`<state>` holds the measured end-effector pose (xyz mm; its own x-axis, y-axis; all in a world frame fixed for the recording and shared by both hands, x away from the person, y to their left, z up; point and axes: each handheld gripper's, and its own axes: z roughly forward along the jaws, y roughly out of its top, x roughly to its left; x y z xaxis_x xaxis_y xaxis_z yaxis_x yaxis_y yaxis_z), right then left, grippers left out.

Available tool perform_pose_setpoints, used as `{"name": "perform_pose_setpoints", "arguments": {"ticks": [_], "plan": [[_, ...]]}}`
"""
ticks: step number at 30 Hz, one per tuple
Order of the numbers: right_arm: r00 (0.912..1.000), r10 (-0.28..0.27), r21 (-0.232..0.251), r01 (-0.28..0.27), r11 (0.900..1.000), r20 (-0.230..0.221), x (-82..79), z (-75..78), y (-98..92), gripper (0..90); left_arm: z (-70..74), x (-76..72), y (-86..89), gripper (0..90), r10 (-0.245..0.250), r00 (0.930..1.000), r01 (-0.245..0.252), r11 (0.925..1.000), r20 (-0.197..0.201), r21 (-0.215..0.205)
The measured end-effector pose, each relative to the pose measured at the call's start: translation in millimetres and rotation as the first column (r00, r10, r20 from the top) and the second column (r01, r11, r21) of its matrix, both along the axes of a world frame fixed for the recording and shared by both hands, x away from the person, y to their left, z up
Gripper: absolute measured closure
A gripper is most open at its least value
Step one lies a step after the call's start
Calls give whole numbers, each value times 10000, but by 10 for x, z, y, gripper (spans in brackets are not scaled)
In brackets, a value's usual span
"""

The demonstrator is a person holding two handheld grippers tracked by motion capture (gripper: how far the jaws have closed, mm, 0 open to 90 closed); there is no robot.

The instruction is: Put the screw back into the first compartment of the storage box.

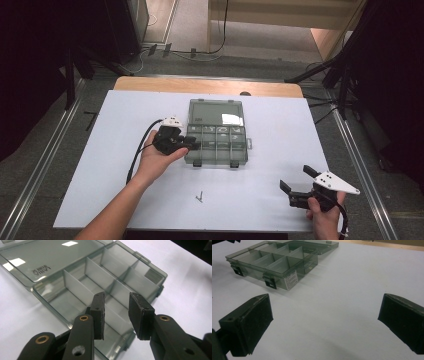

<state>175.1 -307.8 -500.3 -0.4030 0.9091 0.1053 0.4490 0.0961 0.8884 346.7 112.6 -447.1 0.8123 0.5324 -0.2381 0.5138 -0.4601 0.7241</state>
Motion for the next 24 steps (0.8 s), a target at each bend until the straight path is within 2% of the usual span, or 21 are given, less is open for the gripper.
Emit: {"name": "perform_pose_setpoints", "arguments": {"ticks": [8,13,16,21,24], "plan": [[10000,20,-34,-20,10000,-23,4,-5,-1,0,-22,-214,19,670,-375,9993,375,9993,17,-39],[10000,-16,-45,16,10000,-20,2,-4,-2,0,-78,-396,-16,671,-659,9977,659,9978,-150,-8],[10000,-8,-57,8,10000,-2,2,-3,-1,0,-135,-500,-38,671,-869,9960,871,9961,-208,115],[10000,-19,-53,19,10000,0,3,-4,5,0,-261,-657,-80,672,-1170,9915,1192,9921,-576,379],[10000,-38,-27,38,10000,-60,1,-4,10,0,-335,-732,-106,722,-1250,9894,1295,9898,-742,594]]}}
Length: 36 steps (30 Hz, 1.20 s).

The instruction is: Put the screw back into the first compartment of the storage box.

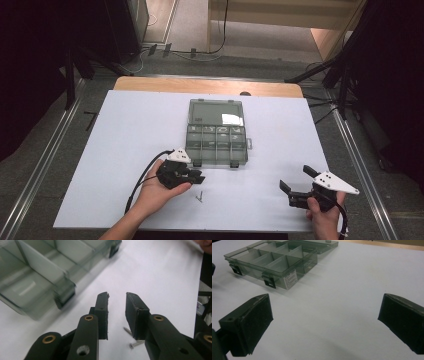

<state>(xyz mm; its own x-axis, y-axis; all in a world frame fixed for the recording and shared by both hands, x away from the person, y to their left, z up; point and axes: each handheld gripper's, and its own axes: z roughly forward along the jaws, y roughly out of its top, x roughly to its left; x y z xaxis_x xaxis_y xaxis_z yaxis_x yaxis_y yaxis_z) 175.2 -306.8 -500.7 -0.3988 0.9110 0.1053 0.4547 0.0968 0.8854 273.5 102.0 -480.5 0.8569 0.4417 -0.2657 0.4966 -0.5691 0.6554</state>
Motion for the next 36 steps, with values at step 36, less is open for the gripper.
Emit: {"name": "perform_pose_setpoints", "arguments": {"ticks": [36], "plan": [[9999,-52,-90,52,9999,-87,17,-14,29,0,-216,-363,-136,880,423,9943,-531,9926,981,1096]]}}
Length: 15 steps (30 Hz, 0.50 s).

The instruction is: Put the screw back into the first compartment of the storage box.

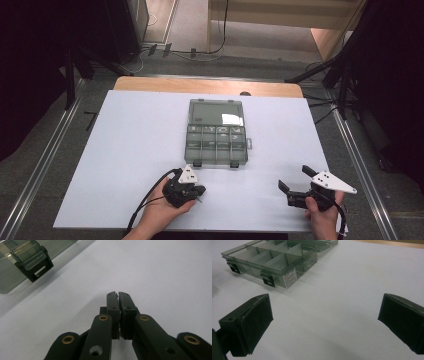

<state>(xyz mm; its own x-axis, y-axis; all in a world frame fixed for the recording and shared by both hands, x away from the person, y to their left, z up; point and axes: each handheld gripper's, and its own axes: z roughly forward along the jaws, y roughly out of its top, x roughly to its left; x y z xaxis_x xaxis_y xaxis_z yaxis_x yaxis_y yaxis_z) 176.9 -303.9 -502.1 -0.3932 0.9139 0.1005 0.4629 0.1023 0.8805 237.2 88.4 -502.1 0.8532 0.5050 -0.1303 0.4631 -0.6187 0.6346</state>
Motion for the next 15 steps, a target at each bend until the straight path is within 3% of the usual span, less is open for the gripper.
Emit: {"name": "perform_pose_setpoints", "arguments": {"ticks": [12,15], "plan": [[10000,-41,14,41,10000,-17,2,-4,-10,0,-28,70,69,885,-50,9984,12,9977,-557,-683],[10000,-68,49,68,10000,-29,-1,-3,-14,0,-18,85,70,885,-34,9990,4,9978,-450,-659]]}}
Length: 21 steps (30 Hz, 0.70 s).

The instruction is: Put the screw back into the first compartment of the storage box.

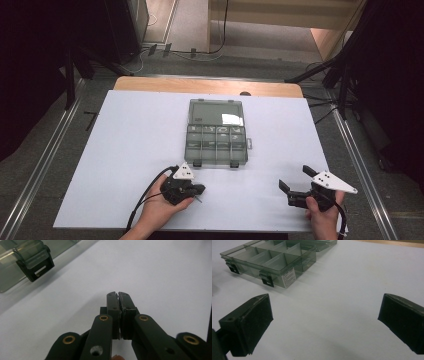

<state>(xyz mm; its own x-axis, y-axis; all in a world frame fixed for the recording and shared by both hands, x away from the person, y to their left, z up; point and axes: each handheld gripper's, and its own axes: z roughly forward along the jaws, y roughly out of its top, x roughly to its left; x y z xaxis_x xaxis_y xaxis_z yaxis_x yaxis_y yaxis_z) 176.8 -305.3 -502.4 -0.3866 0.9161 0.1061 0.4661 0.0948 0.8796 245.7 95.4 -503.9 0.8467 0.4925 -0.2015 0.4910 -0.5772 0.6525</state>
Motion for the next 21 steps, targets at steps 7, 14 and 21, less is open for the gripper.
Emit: {"name": "perform_pose_setpoints", "arguments": {"ticks": [7,14,21], "plan": [[10000,21,32,-21,10000,-1,-1,-4,-12,0,80,41,26,885,58,10000,-56,9995,55,-310],[10000,56,38,-56,10000,38,-2,4,-16,0,163,106,88,885,237,9997,-232,9981,65,-572],[10000,49,43,-50,10000,64,-5,6,-24,0,271,195,142,885,334,9992,-318,9967,210,-748]]}}
